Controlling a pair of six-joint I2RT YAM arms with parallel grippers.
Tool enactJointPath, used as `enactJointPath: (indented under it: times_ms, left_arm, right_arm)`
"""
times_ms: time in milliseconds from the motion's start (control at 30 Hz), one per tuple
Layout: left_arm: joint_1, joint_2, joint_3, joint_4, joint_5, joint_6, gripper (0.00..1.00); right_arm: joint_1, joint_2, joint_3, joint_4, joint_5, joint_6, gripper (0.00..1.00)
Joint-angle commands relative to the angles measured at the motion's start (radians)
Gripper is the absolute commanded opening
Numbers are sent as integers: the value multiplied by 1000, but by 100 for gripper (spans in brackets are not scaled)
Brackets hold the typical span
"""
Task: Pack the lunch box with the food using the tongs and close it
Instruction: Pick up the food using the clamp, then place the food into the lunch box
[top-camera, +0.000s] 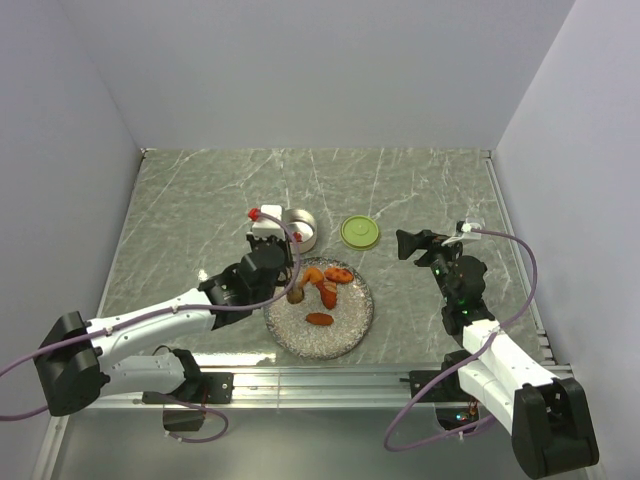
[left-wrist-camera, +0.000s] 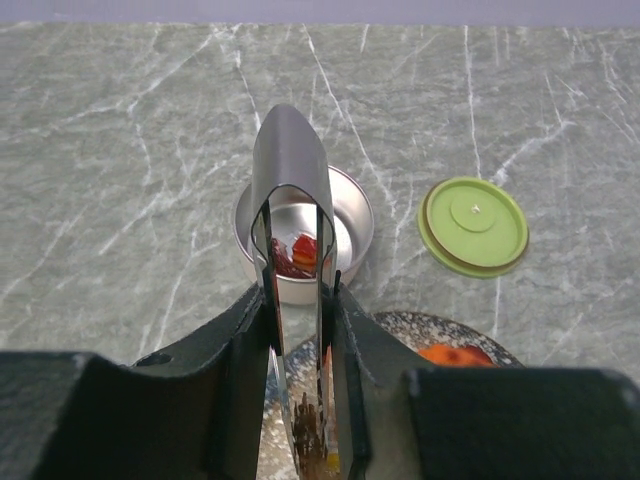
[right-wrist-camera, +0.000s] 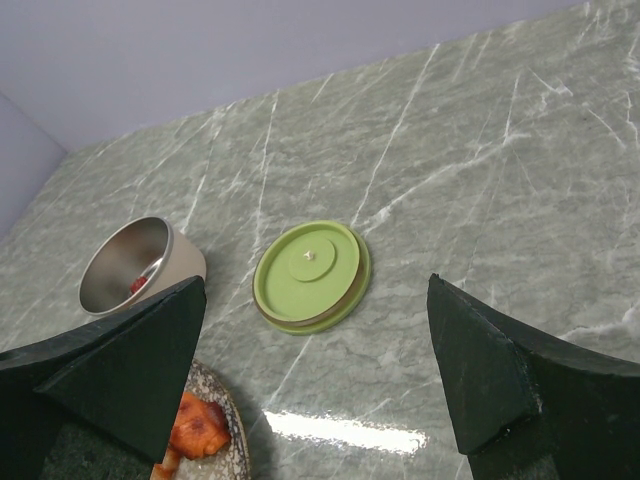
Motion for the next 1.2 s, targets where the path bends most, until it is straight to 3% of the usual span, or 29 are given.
enactJointPath:
  times_ms: [0, 500, 1167]
  left_arm:
    - [49, -12, 61, 38, 48, 56, 11]
    - [219, 67, 247, 95, 260, 172, 12]
    - [396, 318, 531, 96, 444, 201, 13]
  right_arm:
    - [2, -21, 33, 32, 7, -1, 98]
    - [2, -57, 8, 12, 30, 6, 98]
    - [2, -98, -24, -7, 56, 19, 98]
